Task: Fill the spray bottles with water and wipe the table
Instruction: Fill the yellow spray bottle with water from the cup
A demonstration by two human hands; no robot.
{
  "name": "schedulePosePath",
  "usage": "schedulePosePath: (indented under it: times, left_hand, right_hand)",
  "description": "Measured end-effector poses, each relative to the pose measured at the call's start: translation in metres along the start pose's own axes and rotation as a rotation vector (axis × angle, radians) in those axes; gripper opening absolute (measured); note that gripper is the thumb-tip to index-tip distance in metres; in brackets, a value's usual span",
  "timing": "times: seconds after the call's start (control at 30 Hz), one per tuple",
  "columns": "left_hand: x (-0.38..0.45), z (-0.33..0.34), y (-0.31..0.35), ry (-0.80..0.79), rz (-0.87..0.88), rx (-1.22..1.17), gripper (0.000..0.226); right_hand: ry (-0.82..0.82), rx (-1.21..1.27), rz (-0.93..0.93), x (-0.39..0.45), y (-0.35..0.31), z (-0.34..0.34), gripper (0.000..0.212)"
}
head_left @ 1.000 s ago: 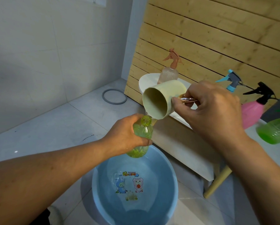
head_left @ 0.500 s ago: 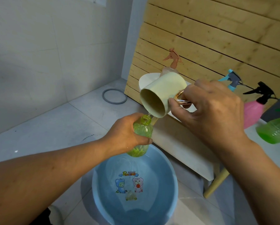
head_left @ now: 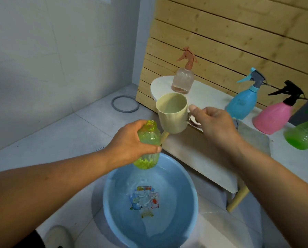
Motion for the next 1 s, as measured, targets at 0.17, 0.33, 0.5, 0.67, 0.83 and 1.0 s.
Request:
schedulePosePath:
  times: [0.17,0.33,0.5,0.67,0.83,1.0]
  left_hand:
    - [0.006,0.003,-0.013,0.087,-0.035,-0.068,0.070]
    - [0.009,0.015,-0.027,0.106,-0.029,-0.051,0.065]
    - [0.001,0.041,-0.054,0.093,-0.049,-0.010,0.070]
    - [-0.012,0.068,-0.085,0.082,-0.098,-0.049,0.066]
    - [-0.022,0.092,-0.110,0.129,-0.124,-0.078,0.069]
    - [-0.026,0.111,-0.135,0.123,-0.152,-0.105,0.065]
  right_hand:
    - [-0.185,0.182,0.335,-0.003,0.059,0.047,0.039]
    - [-0.259,0.346,0.498,-0.021,0.109,0.098,0.033]
    - [-0.293,0.477,0.681,-0.038,0.152,0.140,0.031]
    - [-0.319,0.479,0.755,-0.042,0.182,0.164,0.041]
    - [-0.321,0.433,0.755,-0.043,0.204,0.177,0.040]
    - [-0.375,0.381,0.679,-0.046,0.232,0.190,0.041]
Point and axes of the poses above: each hand's wrist, its own x-axis towards the middle knuckle, its own z-axis out of the palm, y = z × x, the point moved 4 cm from there along x, towards the middle knuckle
